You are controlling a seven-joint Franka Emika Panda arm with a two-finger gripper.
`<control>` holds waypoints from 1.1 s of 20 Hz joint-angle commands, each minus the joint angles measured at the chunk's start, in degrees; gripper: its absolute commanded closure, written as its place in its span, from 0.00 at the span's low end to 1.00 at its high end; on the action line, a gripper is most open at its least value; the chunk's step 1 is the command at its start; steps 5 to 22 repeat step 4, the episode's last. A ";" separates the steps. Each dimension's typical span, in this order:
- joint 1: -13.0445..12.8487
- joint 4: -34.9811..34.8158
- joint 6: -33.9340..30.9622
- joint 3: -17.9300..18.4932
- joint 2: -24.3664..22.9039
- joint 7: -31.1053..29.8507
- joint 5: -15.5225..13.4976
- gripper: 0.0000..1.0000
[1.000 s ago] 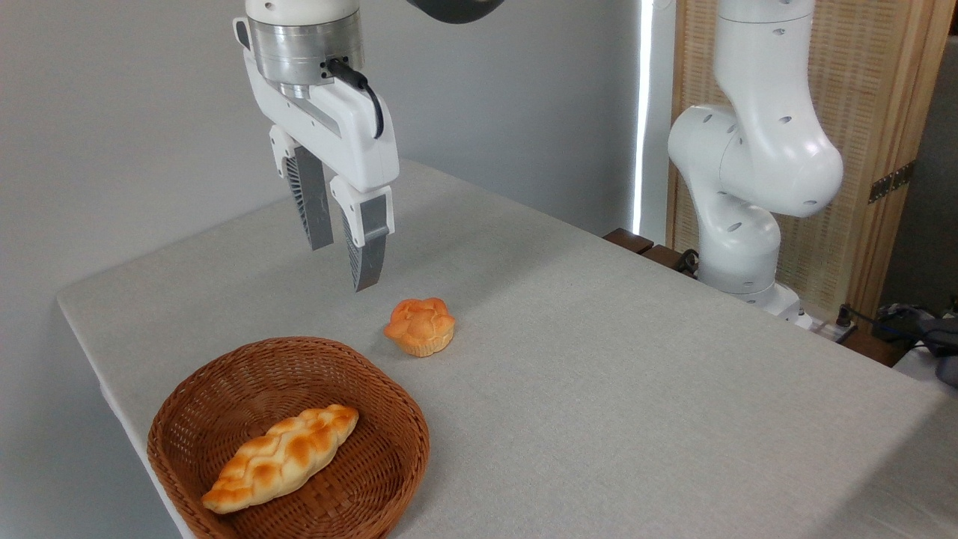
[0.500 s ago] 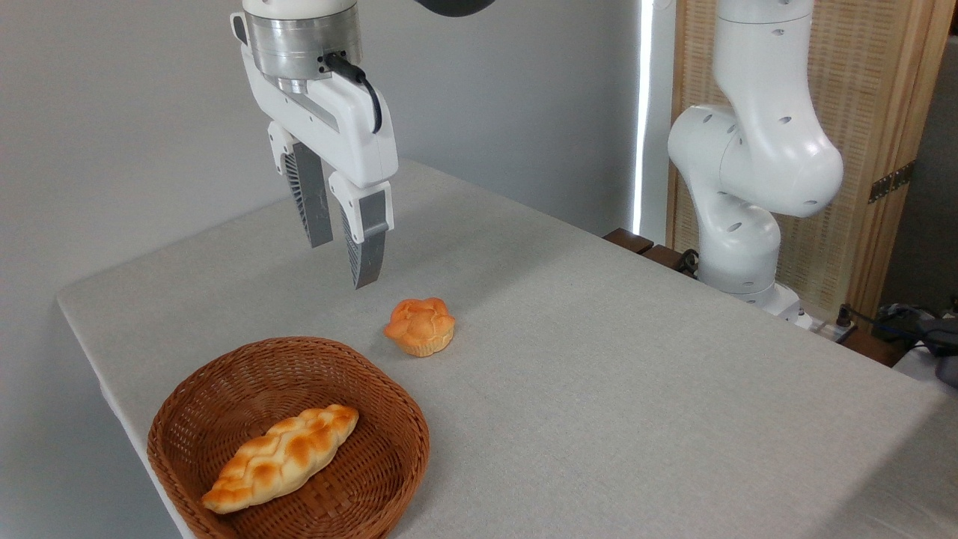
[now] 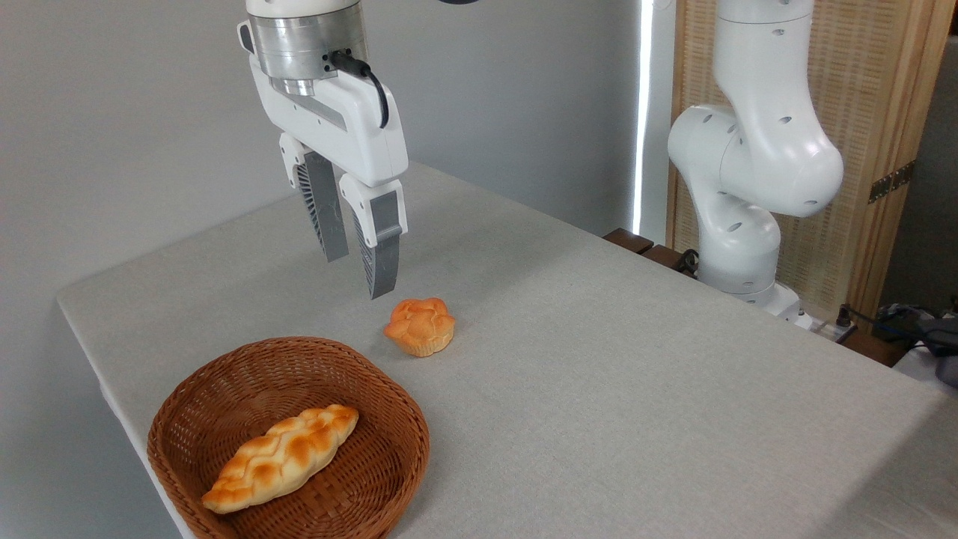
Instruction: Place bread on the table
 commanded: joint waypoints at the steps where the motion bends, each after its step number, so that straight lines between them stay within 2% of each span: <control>1: -0.22 1.43 -1.86 0.29 0.32 -0.83 0.32 0.00; 4: -0.22 1.43 -2.04 0.29 0.23 -0.83 -1.00 0.00; 22: -0.22 1.43 -2.04 0.29 0.23 -0.83 -1.00 0.00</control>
